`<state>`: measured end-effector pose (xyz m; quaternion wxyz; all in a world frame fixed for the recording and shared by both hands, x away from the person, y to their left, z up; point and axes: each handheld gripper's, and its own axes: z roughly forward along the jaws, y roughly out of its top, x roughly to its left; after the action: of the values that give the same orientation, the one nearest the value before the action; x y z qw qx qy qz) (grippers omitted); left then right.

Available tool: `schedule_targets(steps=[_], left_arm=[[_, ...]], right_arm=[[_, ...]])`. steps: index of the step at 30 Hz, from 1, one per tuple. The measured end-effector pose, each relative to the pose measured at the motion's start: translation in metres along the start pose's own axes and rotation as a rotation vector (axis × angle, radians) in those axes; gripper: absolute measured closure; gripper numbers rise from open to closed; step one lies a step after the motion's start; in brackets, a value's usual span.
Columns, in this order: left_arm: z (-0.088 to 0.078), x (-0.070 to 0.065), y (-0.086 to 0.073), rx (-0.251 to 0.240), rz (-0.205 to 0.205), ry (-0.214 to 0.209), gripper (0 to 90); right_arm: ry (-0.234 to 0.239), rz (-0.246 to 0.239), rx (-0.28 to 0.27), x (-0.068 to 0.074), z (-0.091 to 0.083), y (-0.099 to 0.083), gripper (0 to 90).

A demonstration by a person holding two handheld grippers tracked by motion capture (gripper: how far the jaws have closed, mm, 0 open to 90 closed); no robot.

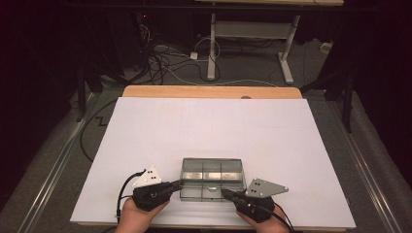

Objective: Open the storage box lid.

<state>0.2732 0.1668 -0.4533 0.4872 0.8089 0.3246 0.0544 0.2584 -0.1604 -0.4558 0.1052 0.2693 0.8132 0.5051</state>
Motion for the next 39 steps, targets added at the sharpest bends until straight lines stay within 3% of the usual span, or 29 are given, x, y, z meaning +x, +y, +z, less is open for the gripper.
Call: schedule_targets(steps=[8,24,27,30,39], left_arm=[[-0.001,0.003,0.002,-0.012,0.000,-0.003,87.1],[0.000,0.001,0.008,-0.031,0.035,0.012,87.1],[0.003,0.002,0.008,-0.031,0.035,0.012,87.1],[0.006,0.004,0.010,-0.042,0.008,-0.024,87.1],[0.014,0.010,0.016,-0.033,0.020,-0.004,87.1]], right_arm=[[-0.035,0.022,0.014,-0.005,-0.006,-0.005,90.0],[-0.116,0.066,-0.013,-0.017,-0.032,-0.011,90.0],[-0.130,0.069,-0.017,-0.020,-0.038,-0.012,90.0],[-0.138,0.080,-0.018,-0.025,-0.042,-0.014,90.0],[-0.161,0.111,-0.028,-0.038,-0.046,-0.017,90.0]])
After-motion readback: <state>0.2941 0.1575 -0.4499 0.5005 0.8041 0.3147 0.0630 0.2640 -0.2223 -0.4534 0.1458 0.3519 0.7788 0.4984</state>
